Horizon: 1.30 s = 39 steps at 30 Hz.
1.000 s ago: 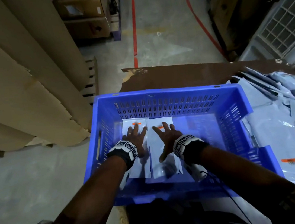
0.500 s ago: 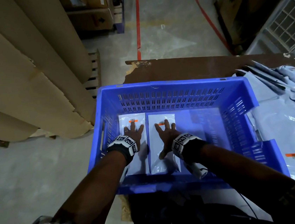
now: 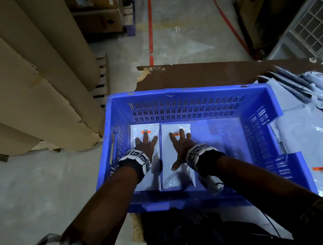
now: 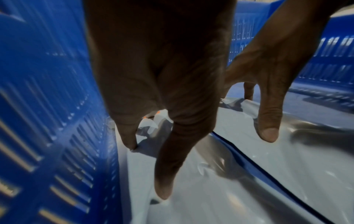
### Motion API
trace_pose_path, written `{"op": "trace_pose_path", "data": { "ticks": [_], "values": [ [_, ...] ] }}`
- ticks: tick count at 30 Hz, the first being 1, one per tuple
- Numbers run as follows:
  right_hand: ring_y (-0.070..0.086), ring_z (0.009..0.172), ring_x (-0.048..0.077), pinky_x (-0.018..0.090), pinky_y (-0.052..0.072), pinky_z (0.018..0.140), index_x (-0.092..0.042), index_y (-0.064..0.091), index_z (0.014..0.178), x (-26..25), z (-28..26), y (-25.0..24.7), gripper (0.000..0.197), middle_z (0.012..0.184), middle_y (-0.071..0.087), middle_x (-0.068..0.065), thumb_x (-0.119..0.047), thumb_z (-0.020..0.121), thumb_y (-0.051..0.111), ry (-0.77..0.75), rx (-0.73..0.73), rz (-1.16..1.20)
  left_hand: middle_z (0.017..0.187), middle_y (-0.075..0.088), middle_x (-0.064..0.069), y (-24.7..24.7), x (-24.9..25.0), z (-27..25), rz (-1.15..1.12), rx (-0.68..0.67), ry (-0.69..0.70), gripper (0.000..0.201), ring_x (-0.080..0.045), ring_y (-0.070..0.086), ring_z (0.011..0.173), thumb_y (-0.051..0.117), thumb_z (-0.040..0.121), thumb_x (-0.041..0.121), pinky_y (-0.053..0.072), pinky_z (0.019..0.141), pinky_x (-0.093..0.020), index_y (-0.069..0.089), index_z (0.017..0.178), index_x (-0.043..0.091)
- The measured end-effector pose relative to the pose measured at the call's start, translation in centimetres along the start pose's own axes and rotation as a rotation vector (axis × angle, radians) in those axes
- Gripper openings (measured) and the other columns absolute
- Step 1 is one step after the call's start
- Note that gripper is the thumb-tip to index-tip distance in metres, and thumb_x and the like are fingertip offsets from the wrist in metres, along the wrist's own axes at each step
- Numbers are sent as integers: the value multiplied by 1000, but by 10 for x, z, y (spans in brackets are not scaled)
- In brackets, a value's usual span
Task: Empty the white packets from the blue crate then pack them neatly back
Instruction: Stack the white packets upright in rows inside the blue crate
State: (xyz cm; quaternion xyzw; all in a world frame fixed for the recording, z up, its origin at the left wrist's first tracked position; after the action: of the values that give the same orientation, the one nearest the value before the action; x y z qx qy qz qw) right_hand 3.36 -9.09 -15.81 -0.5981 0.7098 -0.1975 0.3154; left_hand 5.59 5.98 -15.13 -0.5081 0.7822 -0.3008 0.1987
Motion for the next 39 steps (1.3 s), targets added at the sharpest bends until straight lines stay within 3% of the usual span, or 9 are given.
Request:
{"op": "trace_pose_path", "data": {
  "ticks": [9, 17, 23, 26, 29, 33, 39],
  "values": [
    [-10, 146, 49, 61, 27, 112, -23, -7, 157, -1, 0, 0, 137, 160, -21, 19, -37, 63, 92, 6, 11, 12, 159, -25, -20, -1, 2, -2, -22, 20, -2, 94, -50, -3, 146, 59, 93, 5, 21, 117, -55, -10, 157, 21],
    [-13, 146, 50, 60, 20, 116, -23, -12, 157, 0, 0, 3, 139, 159, -24, 22, -40, 65, 90, 7, -10, -20, 158, -26, -20, 0, 1, 1, -8, 14, -9, 98, -49, -2, 146, 61, 92, 8, 22, 117, -56, -12, 156, 22],
    [-8, 149, 44, 60, 25, 112, -26, -12, 156, 3, -4, -7, 137, 162, -18, 17, -53, 65, 86, 20, 17, -91, 161, -16, -18, -5, -3, 2, 33, 103, 31, 100, -43, 4, 148, 64, 88, 14, 31, 113, -53, -9, 157, 20],
    [6, 147, 45, 57, 33, 108, -22, 7, 157, 6, -12, -19, 118, 161, 6, 17, -59, 71, 79, 17, 103, -118, 157, 14, -13, -26, 3, -4, -49, 176, 68, 90, -36, 20, 144, 63, 87, 23, 37, 109, -49, 6, 156, 18],
    [29, 134, 39, 47, 44, 99, -22, 38, 145, 13, -28, -37, 82, 140, 38, 14, -55, 79, 72, -19, 185, -110, 150, 34, -14, -51, 12, -12, -133, 232, 121, 77, -34, 36, 138, 58, 92, 28, 39, 108, -46, 17, 155, 16],
    [41, 132, 32, 39, 42, 105, -23, 50, 137, 33, -56, -61, 65, 139, 49, 10, -50, 83, 72, -14, 221, -51, 145, 44, -12, -75, 27, -24, -161, 357, 182, 57, -31, 45, 131, 62, 90, 32, 44, 103, -41, 44, 142, 16],
    [51, 127, 25, 33, 41, 103, -22, 54, 135, 72, -119, -88, 58, 141, 51, 5, -51, 86, 69, 31, 313, 103, 133, 54, -12, -103, 72, -43, -180, 500, 290, 48, -34, 53, 121, 64, 86, 33, 48, 96, -44, 55, 131, 19]
  ]
}}
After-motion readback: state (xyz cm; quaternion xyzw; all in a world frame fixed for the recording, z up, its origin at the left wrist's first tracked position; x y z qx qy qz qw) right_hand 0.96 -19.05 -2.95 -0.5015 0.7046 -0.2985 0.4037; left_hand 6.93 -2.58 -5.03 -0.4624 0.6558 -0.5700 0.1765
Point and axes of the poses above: each hand's wrist, its own z-axis towards the middle knuckle, its own y-axis out of the palm, x = y × z, the point moved 4 cm from there along z, towards the middle knuckle
